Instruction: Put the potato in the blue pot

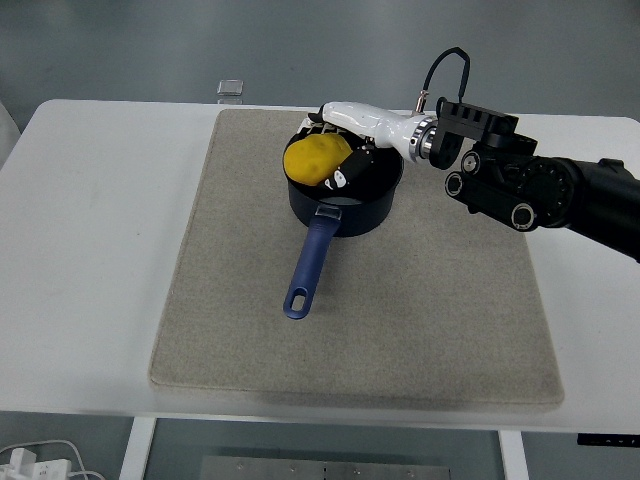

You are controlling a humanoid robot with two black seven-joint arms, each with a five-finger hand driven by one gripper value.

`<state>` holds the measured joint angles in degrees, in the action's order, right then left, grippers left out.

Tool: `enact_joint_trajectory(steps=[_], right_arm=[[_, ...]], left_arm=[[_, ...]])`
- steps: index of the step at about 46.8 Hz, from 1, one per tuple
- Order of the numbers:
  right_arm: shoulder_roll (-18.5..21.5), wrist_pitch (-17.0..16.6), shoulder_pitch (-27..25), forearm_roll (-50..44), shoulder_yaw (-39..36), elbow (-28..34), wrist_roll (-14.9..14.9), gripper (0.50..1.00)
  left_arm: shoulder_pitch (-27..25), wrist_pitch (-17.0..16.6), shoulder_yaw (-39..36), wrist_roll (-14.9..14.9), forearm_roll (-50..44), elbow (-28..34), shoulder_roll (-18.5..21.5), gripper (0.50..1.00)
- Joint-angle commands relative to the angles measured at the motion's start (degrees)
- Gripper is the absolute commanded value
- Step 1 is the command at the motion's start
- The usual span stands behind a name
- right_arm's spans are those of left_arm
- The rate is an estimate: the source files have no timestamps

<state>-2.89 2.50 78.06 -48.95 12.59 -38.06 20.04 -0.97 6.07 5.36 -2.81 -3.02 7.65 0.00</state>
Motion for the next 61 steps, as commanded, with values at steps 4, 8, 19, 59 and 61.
enact_joint_trajectory(steps=[4,8,19,59,61], right_arm=[[0.0,0.0,0.1,0.2,0.0,0.0,0.0,0.543],[0.0,0.0,0.0,0.3,-0.1,0.0,0.0,0.666],[-0.3,0.0,0.0,0.3,-0.1,0.1,0.0,0.932],[-1.1,0.4,0.0,0.4,-0.4,0.0,0.0,0.932],[-1.3,0.6,0.0,0.4,-0.6,0.1,0.0,0.932]], left_arm=[[0.0,0.0,0.0,0.0,0.0,0.0,0.0,1.000],[0.0,0.0,0.0,0.0,-0.1,0.0,0.0,1.000],[0.0,0.0,0.0,0.0,-0.1,0.0,0.0,1.000],[0.0,0.0,0.0,0.0,0.0,0.0,0.0,1.000],[0.0,0.0,0.0,0.0,-0.1,0.0,0.0,1.000]])
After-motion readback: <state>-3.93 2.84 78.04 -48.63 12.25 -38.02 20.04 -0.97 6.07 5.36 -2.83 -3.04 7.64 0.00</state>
